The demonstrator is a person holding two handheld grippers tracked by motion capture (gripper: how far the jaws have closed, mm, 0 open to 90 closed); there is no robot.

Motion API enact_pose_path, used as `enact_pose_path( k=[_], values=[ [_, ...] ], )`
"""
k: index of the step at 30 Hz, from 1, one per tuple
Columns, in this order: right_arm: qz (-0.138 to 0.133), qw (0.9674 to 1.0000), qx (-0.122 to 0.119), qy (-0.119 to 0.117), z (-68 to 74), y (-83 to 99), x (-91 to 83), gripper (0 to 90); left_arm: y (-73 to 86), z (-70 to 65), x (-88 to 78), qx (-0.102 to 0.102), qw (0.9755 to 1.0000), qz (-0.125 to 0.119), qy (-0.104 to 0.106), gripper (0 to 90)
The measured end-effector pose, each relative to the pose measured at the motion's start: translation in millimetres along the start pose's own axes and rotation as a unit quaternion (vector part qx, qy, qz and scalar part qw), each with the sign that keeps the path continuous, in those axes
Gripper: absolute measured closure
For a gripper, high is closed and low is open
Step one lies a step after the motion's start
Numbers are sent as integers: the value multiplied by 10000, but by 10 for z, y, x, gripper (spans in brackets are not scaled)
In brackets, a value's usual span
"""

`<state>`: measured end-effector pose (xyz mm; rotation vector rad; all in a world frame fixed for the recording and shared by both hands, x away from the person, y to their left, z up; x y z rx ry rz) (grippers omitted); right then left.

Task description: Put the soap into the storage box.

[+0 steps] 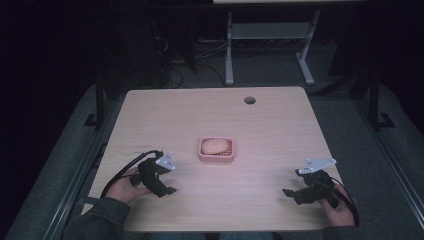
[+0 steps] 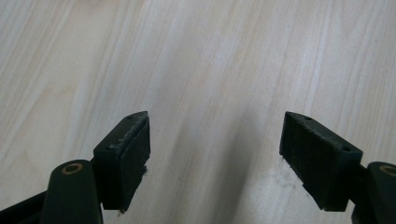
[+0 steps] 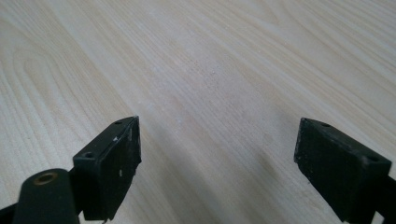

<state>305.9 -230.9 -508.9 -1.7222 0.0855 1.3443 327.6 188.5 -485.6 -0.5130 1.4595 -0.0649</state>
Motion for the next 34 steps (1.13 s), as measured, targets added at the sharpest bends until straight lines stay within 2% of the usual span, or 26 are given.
enact_pose_path(
  k=[1,9,12,18,22,24,27,34],
  values=[
    [-11,10000,-6,-3,-1,-1,3,142,12,-14,4,-62,10000,-28,15,245],
    [-21,10000,0,36,-1,-6,-4,142,159,-30,-10,-148,9999,-15,6,245],
    [-18,10000,-4,34,0,-6,-4,142,211,-36,-40,-221,9997,-89,-39,245],
    [-26,10000,-8,30,4,-6,-2,142,294,-70,-72,-270,9995,-115,-73,246],
    [-14,10000,-7,37,3,-4,-4,143,329,-83,-79,-230,9996,-90,-129,246],
    [-15,10000,-7,33,3,-3,-4,142,349,-107,-67,-290,9995,-82,-102,249],
    [-16,10000,-19,35,1,0,-6,142,387,-131,-63,-256,9996,-52,-104,253],
    [-30,10000,-11,22,2,0,-12,143,471,-166,-58,-397,9991,-69,-98,253]
  ],
)
Point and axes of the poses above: each handheld gripper's, and its own axes: x roughly forward along the jaws, y roughly out of its underside, z roughly to its left, the point moved 7 cm from there along x, roughly forward along the jaws, and after that the axes turned 3 degrees about z, right-handed, at the moved point
